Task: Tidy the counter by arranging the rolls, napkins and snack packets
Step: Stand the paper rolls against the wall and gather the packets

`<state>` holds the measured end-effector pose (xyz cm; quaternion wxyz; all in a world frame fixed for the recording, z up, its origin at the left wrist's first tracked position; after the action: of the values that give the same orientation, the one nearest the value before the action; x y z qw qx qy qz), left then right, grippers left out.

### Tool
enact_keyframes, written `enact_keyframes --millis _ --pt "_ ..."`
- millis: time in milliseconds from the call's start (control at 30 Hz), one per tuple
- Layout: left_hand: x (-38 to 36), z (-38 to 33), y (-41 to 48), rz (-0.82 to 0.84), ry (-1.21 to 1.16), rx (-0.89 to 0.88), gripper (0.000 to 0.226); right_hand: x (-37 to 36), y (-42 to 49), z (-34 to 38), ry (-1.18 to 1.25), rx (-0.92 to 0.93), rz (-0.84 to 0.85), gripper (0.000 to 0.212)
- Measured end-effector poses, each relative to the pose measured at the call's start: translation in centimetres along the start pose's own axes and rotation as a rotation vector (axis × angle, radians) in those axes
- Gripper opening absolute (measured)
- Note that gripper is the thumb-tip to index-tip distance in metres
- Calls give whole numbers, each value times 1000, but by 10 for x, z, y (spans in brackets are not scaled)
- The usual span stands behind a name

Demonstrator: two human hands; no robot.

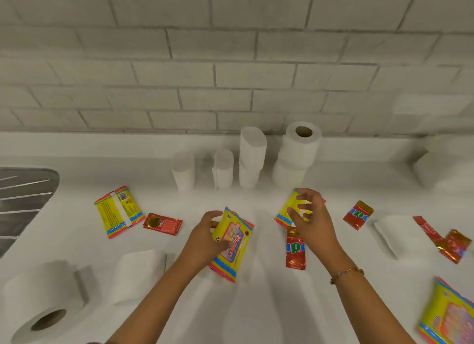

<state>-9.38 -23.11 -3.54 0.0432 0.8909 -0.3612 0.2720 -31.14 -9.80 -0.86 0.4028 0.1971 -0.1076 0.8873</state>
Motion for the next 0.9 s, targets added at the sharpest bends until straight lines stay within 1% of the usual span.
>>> enact_keyframes --millis 67,167,233,333,367,500,567,667,800,900 --pt "-11 -23 17 49 45 -63 58 24 -5 -11 -7 -33 -37 40" --pt "-42 -66 38 107 107 -160 48 65 -14 -28 -4 -26 -109 28" --pt "-67 -99 50 113 155 -233 42 98 -16 -40 28 -36 -194 20" --pt "-101 -144 72 88 125 -332 32 145 -11 -60 29 -56 -266 16" --pt "-104 -152 79 65 114 -350 30 151 -10 -62 7 -54 -260 16" --pt "-175 -207 124 19 113 -399 31 227 1 -102 -34 -62 -272 16" --pt "-210 -230 149 27 107 -428 31 258 10 -118 -27 -72 -276 18" --pt "-268 -258 187 62 118 -389 33 300 23 -138 -53 -75 -288 30" --pt "-332 -269 227 139 154 -277 36 338 40 -170 -87 -120 -260 23" --pt "-358 -267 250 160 176 -205 37 354 51 -184 -80 -125 -244 23"
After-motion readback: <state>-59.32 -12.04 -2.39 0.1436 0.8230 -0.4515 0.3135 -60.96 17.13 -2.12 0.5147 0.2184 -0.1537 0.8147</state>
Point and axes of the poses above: each hand's wrist, its own y-axis towards the middle knuckle, its own x-axis out of the back of the hand, z = x × y, the point moved 3 cm from there along y, towards the middle knuckle, and after that the axes turned 9 degrees about -x, right-handed, at the moved point
